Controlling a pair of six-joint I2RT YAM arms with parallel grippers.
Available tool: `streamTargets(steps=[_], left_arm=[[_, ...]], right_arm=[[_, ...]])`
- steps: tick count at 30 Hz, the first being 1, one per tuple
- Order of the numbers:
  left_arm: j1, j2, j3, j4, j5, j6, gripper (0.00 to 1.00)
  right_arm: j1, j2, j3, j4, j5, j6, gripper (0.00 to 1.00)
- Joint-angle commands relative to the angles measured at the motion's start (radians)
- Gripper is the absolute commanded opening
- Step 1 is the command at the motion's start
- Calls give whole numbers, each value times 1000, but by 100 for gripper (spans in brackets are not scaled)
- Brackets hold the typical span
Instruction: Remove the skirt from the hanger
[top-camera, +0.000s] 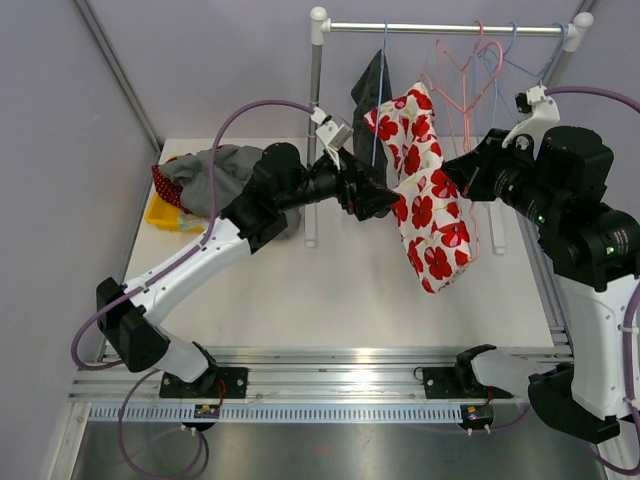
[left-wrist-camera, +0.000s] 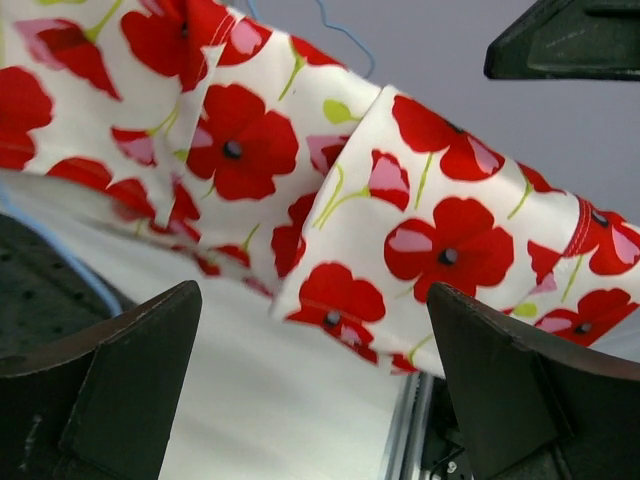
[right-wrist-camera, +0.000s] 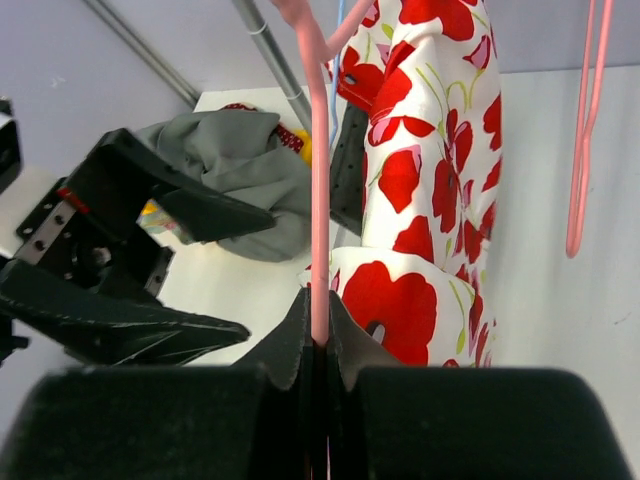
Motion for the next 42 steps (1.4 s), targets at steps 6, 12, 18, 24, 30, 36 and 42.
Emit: streamTargets(steps=[6, 12, 18, 24, 30, 36, 42], left_arm=[[-39, 83, 32, 258, 63, -101, 99], [-50, 169, 80, 258, 70, -130, 99], [-79, 189, 86, 260, 61, -138, 63], [-94, 94, 33, 191, -15, -124, 0], [-96, -132, -114, 79, -136, -70, 0], [-103, -366, -265, -91, -332, -21, 0], [-100, -496, -288, -432, -725, 60, 0]], right_arm=[[4, -40, -21, 30, -117, 73, 0], [4, -56, -7, 30, -117, 99, 0], [4, -53, 13, 31, -115, 101, 0], [4, -63, -31, 60, -98, 99, 0], [4, -65, -71, 88, -59, 81, 0], [5, -41, -45, 85, 4, 38, 0], [4, 31, 59, 54, 154, -3, 0]])
